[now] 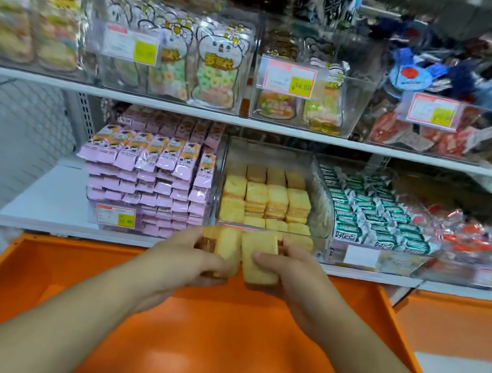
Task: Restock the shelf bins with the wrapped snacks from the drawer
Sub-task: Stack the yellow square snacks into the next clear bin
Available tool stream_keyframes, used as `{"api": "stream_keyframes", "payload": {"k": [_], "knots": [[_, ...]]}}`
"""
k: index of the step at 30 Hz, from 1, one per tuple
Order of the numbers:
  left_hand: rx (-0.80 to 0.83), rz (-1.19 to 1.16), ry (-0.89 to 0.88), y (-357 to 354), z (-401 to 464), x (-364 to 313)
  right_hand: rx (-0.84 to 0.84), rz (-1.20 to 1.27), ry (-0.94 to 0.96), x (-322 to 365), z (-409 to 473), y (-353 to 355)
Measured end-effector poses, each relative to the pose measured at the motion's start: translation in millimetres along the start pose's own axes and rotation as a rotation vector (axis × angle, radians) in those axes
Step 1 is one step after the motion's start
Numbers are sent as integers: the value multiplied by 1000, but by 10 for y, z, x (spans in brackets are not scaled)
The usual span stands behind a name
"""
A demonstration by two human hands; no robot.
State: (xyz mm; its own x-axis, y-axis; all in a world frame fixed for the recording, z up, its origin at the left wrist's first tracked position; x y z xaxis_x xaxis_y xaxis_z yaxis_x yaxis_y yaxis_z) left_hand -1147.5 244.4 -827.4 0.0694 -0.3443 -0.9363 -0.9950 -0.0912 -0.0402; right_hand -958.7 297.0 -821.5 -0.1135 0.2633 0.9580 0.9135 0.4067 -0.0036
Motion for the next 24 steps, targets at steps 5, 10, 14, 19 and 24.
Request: {"api": "stream_keyframes", "payload": {"k": [5, 10, 14, 19, 24], "knots": [[-15, -36, -2, 66, 183, -165, -184, -139, 75, 118, 201, 324], [-105, 180, -107, 40, 448, -263, -221, -291, 241, 268, 478, 491], [-177, 245, -274, -75, 680, -360, -295, -361, 301, 418, 793, 629], [-291, 448, -388, -310, 1054, -555, -337, -567, 335, 524, 1136, 760], [-264, 583, -314, -430, 1386, -547, -271, -748, 176, 362, 1357, 772]]}}
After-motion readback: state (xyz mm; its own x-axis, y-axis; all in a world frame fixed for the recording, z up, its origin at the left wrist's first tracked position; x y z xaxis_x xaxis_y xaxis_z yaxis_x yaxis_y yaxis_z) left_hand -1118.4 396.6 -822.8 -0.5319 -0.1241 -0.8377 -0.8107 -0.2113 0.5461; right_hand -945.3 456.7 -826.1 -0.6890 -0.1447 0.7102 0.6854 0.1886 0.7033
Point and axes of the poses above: each hand's wrist, its own z-axis towards the middle knuckle, its own y-axis out of the back of the hand, x = y × z, the point moved 2 cm from there along z, towards the middle knuckle, and after that the axes turned 1 degree about x, right-handed, at the moved point
